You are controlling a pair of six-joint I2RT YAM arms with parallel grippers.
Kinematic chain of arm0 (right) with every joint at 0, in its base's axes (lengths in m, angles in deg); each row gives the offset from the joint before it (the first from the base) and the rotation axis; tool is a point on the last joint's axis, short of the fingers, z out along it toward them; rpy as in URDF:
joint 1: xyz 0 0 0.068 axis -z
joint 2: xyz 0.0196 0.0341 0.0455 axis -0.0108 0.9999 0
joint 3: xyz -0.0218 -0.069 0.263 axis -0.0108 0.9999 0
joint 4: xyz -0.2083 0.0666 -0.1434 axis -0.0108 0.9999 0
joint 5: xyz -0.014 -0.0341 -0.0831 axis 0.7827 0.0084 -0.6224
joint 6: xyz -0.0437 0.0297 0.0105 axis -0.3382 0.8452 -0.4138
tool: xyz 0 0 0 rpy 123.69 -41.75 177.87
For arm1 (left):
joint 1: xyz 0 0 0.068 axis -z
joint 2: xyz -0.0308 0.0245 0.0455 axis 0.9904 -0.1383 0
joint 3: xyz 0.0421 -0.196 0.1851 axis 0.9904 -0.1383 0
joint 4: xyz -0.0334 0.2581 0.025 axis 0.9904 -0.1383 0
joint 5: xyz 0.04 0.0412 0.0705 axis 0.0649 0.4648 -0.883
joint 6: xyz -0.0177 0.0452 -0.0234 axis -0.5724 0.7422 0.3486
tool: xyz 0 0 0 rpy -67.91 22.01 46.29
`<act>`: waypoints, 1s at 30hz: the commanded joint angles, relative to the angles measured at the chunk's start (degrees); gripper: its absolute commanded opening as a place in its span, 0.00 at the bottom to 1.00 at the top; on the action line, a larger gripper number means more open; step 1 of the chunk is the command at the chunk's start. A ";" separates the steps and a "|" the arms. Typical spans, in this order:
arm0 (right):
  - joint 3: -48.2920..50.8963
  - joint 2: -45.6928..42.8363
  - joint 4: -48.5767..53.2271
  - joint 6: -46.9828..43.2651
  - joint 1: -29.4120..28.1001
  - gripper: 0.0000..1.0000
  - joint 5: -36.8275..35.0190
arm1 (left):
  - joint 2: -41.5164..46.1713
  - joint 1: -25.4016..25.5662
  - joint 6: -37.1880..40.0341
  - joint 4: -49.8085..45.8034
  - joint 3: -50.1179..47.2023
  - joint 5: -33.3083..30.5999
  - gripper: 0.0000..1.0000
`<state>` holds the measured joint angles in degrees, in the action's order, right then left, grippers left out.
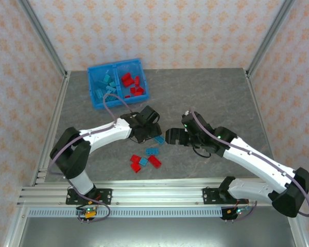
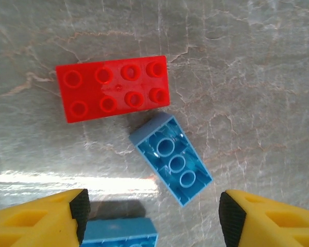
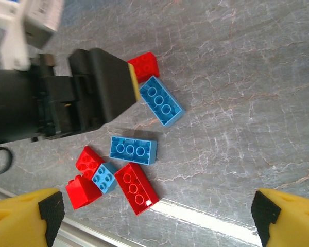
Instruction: Sort the legos into containers by color
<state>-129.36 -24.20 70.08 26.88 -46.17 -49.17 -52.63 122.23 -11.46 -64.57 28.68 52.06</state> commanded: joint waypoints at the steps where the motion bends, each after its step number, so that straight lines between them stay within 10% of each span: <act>1: 2.16 -4.15 0.74 1.69 0.37 0.95 -3.66 | -2.84 0.16 -3.39 3.30 2.63 1.10 0.71; 9: 3.69 -7.02 1.99 2.36 0.47 0.97 -4.94 | -10.88 0.40 -2.97 3.83 4.23 4.48 0.67; 21: 4.09 -6.67 1.13 2.38 0.47 0.97 -4.14 | -7.42 0.60 0.85 -1.23 0.27 -1.08 0.35; 30: 2.25 1.85 0.06 -1.21 0.00 0.94 15.11 | 2.92 -5.99 5.80 -5.32 2.01 -4.79 0.30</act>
<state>-125.91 -25.03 70.08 27.32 -45.86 -41.68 -55.15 119.57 -8.89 -66.19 29.29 51.75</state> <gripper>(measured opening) 0.947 0.343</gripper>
